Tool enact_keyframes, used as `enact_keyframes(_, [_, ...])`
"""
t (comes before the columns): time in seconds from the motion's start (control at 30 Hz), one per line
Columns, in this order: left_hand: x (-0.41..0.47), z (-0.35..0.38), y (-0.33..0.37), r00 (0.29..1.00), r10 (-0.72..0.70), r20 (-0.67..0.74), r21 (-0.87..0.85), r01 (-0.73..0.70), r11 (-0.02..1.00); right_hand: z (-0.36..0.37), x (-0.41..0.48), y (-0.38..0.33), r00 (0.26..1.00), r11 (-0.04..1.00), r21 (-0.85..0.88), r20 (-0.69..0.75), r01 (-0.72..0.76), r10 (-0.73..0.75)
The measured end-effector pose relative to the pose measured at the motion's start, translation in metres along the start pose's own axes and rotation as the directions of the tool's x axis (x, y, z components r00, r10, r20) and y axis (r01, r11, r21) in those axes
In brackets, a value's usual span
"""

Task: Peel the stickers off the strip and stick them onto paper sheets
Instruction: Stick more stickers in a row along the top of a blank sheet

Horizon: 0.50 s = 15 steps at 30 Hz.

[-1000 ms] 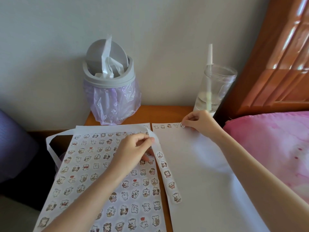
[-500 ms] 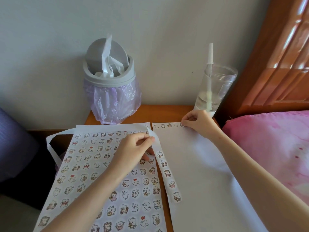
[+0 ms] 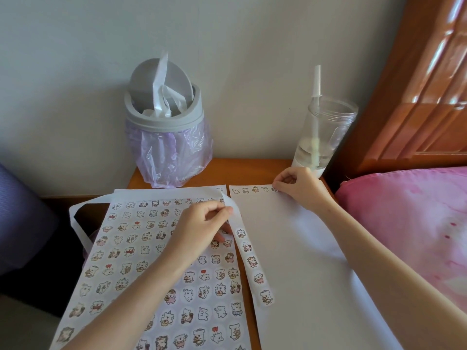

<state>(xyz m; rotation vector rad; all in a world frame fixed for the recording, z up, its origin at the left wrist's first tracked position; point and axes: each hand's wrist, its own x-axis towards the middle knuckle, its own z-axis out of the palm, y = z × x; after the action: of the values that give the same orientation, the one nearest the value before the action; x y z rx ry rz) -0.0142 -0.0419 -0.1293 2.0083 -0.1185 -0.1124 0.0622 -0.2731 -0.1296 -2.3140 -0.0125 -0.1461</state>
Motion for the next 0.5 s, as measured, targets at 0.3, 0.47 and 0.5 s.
enact_keyframes(0.3, [-0.0009,-0.0001,-0.0003,1.0,0.019,-0.003,0.013,-0.019,1.0,0.0066,0.0023,0.0084,0.999,0.999,-0.046,-0.034,0.023,-0.025])
enact_keyframes(0.47, [-0.0006,0.0002,-0.001,1.0,0.023,-0.007,0.026,-0.023,0.999,0.0076,0.0007,0.0085,0.998,0.997,-0.064,-0.059,0.034,-0.038])
enact_keyframes(0.5, [-0.0006,0.0003,-0.0011,1.0,0.024,-0.007,0.024,-0.024,0.999,0.0076,0.0008,0.0083,0.997,0.997,-0.067,-0.072,0.033,-0.038])
